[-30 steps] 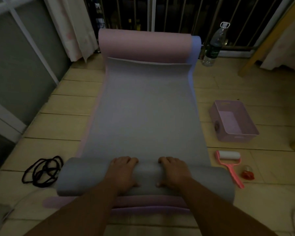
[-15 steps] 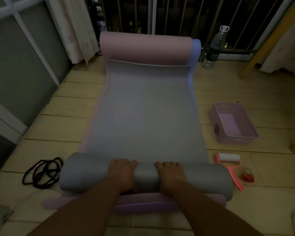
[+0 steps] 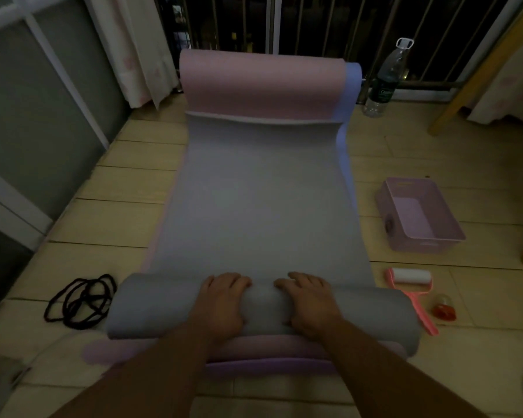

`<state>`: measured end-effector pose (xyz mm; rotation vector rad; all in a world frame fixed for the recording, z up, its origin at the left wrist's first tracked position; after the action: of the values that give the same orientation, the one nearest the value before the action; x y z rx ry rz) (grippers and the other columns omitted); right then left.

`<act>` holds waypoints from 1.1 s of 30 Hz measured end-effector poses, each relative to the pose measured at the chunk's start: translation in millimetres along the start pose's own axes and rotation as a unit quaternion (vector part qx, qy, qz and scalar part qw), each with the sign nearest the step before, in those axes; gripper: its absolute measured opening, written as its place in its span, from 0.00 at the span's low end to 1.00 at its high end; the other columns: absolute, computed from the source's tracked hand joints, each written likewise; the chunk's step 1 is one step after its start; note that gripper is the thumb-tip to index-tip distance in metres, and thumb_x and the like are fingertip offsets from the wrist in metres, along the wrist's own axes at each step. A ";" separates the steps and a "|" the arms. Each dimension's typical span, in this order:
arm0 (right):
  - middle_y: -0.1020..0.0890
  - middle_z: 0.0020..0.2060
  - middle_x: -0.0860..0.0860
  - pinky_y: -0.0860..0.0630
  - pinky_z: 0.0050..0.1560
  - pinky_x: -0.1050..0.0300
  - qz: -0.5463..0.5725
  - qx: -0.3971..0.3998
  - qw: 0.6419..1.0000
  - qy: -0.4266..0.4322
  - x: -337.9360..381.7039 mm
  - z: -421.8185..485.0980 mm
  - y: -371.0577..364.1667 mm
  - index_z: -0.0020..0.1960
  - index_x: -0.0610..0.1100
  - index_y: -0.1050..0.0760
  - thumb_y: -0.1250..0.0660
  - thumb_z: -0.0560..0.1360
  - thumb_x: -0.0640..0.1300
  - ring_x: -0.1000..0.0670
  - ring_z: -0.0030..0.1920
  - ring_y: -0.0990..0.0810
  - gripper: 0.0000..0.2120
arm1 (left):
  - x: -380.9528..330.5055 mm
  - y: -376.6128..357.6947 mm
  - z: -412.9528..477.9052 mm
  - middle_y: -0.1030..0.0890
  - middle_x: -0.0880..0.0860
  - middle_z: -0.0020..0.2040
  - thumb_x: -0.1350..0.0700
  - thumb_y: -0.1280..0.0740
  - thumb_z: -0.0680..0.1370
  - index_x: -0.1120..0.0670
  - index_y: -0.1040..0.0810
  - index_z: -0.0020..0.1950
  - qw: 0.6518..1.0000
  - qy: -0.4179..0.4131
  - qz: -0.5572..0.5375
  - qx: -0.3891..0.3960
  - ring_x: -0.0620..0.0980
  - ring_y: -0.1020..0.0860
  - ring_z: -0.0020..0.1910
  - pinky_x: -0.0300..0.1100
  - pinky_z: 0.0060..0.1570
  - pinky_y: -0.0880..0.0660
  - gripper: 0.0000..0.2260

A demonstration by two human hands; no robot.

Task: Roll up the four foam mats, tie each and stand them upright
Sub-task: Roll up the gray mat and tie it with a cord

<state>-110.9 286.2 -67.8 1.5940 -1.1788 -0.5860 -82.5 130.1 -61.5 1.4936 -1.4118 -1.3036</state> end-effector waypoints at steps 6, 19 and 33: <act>0.44 0.79 0.52 0.50 0.75 0.50 0.002 0.011 1.000 -0.004 -1.1 0.9 -3.6 0.79 0.58 0.47 0.37 0.76 0.60 0.48 0.78 0.46 0.35 | 3.0 -11.7 1.7 0.38 0.55 0.77 0.27 0.40 0.58 0.50 0.39 0.78 0.998 -0.011 0.059 0.018 0.59 0.38 0.75 0.59 0.72 0.43 0.51; 0.34 0.70 0.44 0.45 0.73 0.43 -0.038 0.049 0.998 -0.028 5.3 -0.5 -12.0 0.77 0.54 0.49 0.28 0.68 0.56 0.41 0.71 0.35 0.45 | 5.0 -2.1 5.3 0.33 0.50 0.72 0.32 0.29 0.61 0.42 0.45 0.76 0.994 0.026 0.095 0.042 0.53 0.35 0.71 0.53 0.71 0.45 0.48; 0.28 0.68 0.44 0.33 0.69 0.48 0.037 0.142 0.988 -0.038 0.9 8.8 -8.5 0.73 0.54 0.44 0.26 0.65 0.50 0.42 0.67 0.28 0.43 | 13.4 3.0 7.2 0.36 0.49 0.76 0.32 0.27 0.61 0.41 0.38 0.75 0.993 0.043 0.048 0.102 0.53 0.36 0.73 0.51 0.71 0.42 0.45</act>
<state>-114.5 281.5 -78.5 1.7698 -1.4223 -0.4489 -91.5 117.6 -63.2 1.5724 -1.5776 -1.0504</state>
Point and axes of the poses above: each hand's wrist, its own z-axis towards the middle knuckle, its own y-axis out of the back of the hand, x = y × z, the point moved 10 cm from there along z, towards the middle knuckle
